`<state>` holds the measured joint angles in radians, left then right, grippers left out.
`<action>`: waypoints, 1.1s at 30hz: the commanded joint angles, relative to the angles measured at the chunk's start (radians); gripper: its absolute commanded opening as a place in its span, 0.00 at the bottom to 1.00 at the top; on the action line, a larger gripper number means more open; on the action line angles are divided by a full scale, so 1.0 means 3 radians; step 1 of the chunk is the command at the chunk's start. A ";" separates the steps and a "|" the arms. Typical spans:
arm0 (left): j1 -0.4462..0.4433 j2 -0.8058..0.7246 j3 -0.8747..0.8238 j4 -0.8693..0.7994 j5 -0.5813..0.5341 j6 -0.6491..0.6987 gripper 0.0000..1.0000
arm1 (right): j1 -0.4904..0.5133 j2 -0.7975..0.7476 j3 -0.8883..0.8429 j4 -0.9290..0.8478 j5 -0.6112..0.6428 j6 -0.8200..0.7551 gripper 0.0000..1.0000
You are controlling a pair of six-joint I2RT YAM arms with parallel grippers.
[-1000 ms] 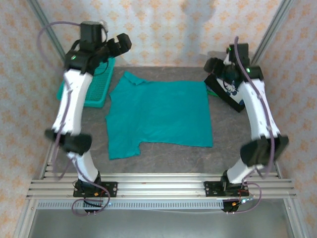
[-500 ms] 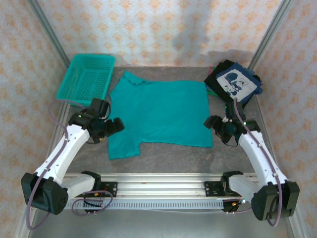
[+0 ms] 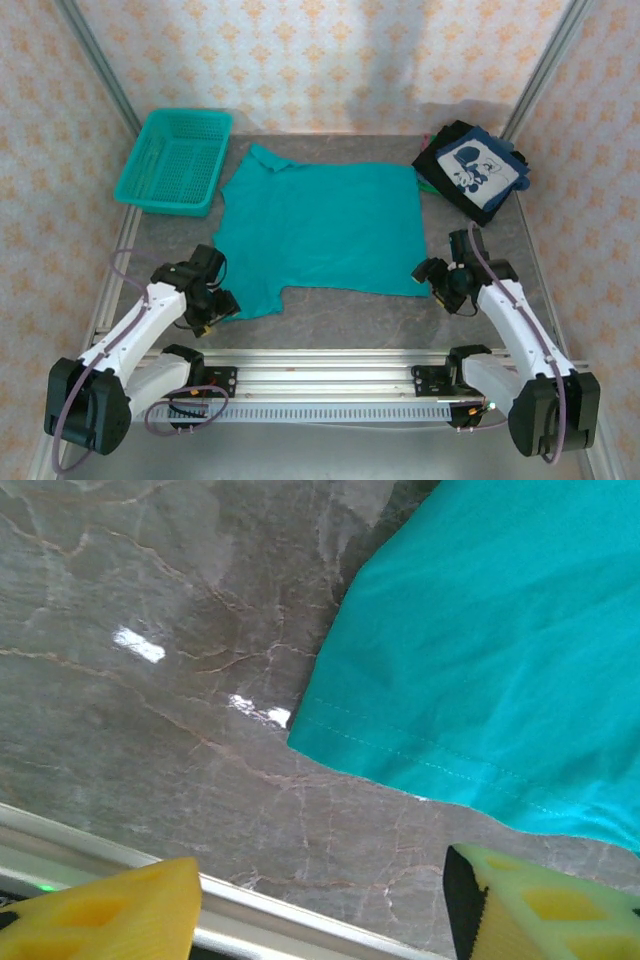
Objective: Fold and stack the t-shirts
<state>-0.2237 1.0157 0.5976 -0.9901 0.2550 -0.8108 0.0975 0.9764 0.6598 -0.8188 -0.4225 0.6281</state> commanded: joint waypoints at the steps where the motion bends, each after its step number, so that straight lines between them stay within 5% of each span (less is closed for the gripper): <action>1: -0.0017 0.0118 -0.0032 0.0335 -0.0035 -0.0084 0.61 | -0.0003 0.0098 -0.0036 0.0124 0.0105 0.0011 0.76; 22: 0.0022 0.0741 -0.0143 0.0666 -0.0271 0.0036 0.40 | -0.0154 0.0390 0.0019 0.0281 0.0170 -0.0110 0.75; 29: 0.0028 0.0991 -0.0133 0.0944 -0.0200 0.0100 0.09 | -0.0161 0.0597 -0.0099 0.0543 0.0018 -0.0026 0.65; 33: 0.0028 0.0903 -0.0090 0.0888 -0.0192 0.0121 0.00 | -0.0161 0.0672 -0.0139 0.0633 -0.0022 0.0008 0.53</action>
<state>-0.2218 1.2762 0.5926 -0.7631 0.2249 -0.7822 0.0551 1.1683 0.6312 -0.6609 -0.4255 0.6212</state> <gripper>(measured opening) 0.037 0.550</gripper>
